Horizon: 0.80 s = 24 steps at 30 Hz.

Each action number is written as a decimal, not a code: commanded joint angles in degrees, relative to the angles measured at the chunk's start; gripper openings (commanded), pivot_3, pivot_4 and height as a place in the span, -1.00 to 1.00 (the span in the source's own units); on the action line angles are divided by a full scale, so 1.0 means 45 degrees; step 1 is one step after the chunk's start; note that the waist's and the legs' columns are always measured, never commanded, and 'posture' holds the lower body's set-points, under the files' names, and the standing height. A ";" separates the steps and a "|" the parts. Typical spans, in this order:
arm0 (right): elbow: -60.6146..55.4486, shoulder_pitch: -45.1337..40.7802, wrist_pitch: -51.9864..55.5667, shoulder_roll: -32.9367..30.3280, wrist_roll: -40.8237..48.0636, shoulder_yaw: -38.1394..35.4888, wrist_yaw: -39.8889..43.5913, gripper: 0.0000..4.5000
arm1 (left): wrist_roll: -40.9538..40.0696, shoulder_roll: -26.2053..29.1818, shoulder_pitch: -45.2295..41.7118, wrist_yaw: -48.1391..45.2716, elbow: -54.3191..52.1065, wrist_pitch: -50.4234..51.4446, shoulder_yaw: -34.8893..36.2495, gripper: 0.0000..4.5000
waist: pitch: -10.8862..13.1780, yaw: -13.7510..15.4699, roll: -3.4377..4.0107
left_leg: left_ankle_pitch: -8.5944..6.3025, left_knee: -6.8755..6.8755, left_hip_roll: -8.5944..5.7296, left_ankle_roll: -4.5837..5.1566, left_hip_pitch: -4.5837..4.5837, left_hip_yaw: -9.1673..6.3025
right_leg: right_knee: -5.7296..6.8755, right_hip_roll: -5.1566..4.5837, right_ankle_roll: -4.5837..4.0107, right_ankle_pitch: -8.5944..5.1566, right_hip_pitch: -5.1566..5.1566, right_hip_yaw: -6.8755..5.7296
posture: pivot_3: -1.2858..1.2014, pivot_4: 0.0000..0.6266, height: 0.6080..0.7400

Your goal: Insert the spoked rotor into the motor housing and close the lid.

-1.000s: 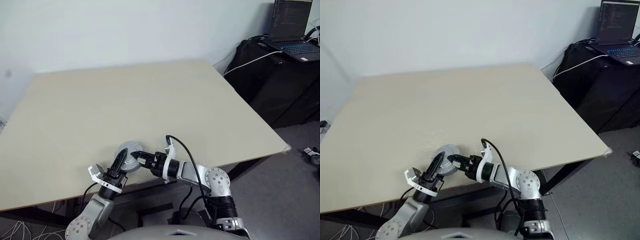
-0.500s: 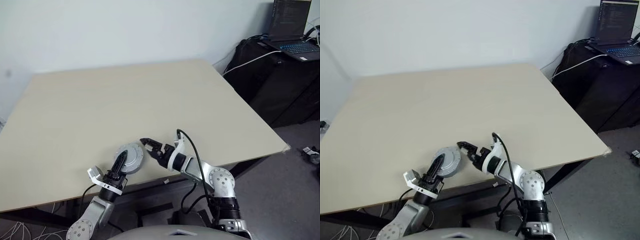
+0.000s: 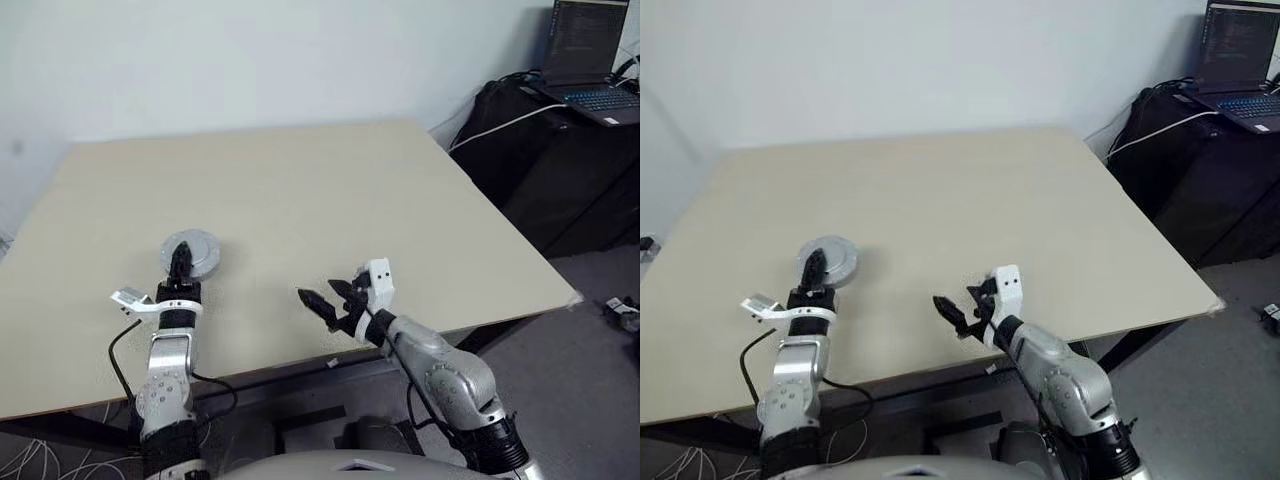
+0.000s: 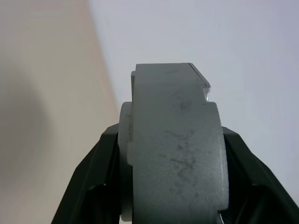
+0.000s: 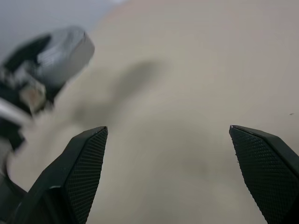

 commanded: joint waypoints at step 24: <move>0.0522 0.0722 -0.3128 0.0935 -0.3632 0.0035 0.1589 1.00 | 0.2762 0.1930 -0.5230 0.0282 0.6712 -0.2580 0.3392 -0.06 | 0.0015 -0.0045 -0.0220 | 0.0041 0.0020 0.0018 -0.0069 0.0010 -0.0041 | 0.0014 0.0037 0.0024 0.0003 0.0038 -0.0019 | 0.03 -1.00 1.00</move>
